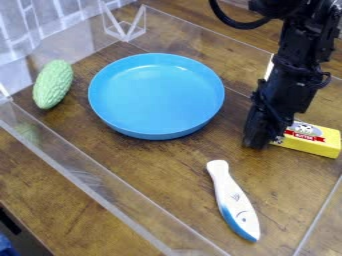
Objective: Put the yellow brick in the blue tray
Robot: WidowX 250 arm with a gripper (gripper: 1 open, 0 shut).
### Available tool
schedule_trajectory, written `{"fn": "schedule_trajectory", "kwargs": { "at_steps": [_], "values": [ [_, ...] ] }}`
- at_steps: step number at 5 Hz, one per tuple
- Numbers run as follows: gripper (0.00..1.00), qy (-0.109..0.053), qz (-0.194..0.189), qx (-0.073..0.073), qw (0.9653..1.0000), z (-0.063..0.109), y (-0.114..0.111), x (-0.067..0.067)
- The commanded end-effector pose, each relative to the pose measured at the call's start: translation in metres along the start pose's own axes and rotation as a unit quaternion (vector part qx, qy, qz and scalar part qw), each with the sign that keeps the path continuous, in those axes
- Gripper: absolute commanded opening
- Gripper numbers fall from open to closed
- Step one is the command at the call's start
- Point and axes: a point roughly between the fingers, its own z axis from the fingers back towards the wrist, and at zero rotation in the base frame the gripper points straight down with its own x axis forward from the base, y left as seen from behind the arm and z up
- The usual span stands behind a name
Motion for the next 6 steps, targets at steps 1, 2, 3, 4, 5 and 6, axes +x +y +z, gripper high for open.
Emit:
{"fn": "schedule_trajectory", "kwargs": {
  "at_steps": [1,2,3,4,5,6],
  "values": [
    [1.00,-0.030,-0.017,0.027,0.9990,0.028,-0.006,0.011],
    [1.00,-0.035,-0.024,0.032,0.9986,0.032,-0.009,0.015],
    [1.00,-0.040,-0.027,0.036,0.9982,0.036,-0.011,0.018],
    [1.00,-0.045,-0.028,0.038,0.9978,0.040,-0.013,0.020],
    [1.00,-0.051,-0.029,0.042,0.9974,0.047,-0.016,0.022],
    [1.00,-0.057,-0.030,0.047,0.9968,0.053,-0.018,0.025]
  ]
}}
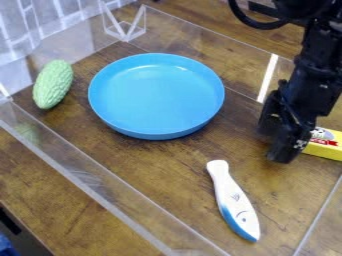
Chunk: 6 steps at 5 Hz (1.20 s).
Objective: Put the yellow brick in the blue tray
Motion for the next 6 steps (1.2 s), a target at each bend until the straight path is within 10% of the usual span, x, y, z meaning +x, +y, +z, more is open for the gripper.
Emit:
{"fn": "schedule_trajectory", "kwargs": {
  "at_steps": [1,6],
  "values": [
    [1.00,-0.049,-0.008,0.037,0.9981,0.043,-0.004,0.010],
    [1.00,-0.086,-0.019,0.067,0.9938,0.050,-0.003,0.031]
  ]
}}
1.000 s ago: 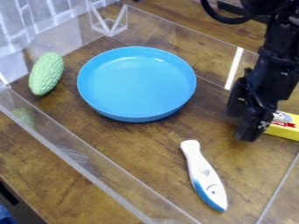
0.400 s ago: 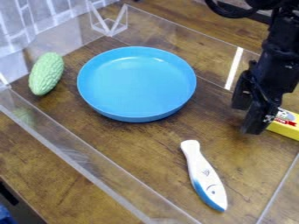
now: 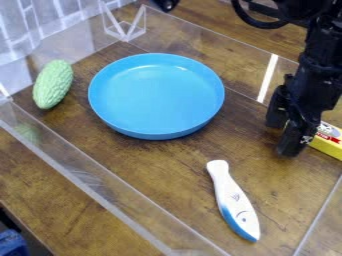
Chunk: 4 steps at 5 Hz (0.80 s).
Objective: Put the yellow brick in the blue tray
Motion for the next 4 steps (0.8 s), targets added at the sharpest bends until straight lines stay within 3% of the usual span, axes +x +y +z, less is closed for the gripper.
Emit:
{"fn": "schedule_trajectory", "kwargs": {
  "at_steps": [1,4],
  "values": [
    [1.00,-0.050,-0.027,0.039,0.9976,0.043,-0.013,0.023],
    [1.00,-0.074,-0.035,0.064,0.9946,0.055,-0.018,0.035]
  ]
}}
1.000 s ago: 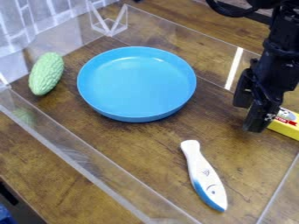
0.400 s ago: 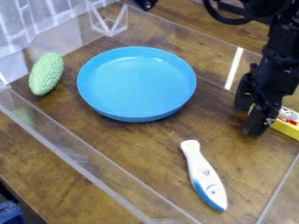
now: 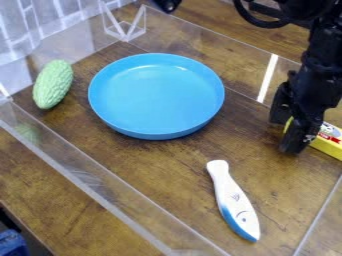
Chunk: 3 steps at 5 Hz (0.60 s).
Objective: Put the yellow brick in the blue tray
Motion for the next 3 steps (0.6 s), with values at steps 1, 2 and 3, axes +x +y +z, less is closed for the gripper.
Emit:
{"fn": "schedule_trajectory", "kwargs": {
  "at_steps": [1,2,3],
  "values": [
    [1.00,-0.066,-0.031,0.043,0.9964,0.0555,-0.0178,0.0291],
    [1.00,-0.073,-0.033,0.048,0.9957,0.0570,-0.0196,0.0326],
    [1.00,-0.080,-0.034,0.051,0.9949,0.0582,-0.0216,0.0359]
  ]
}}
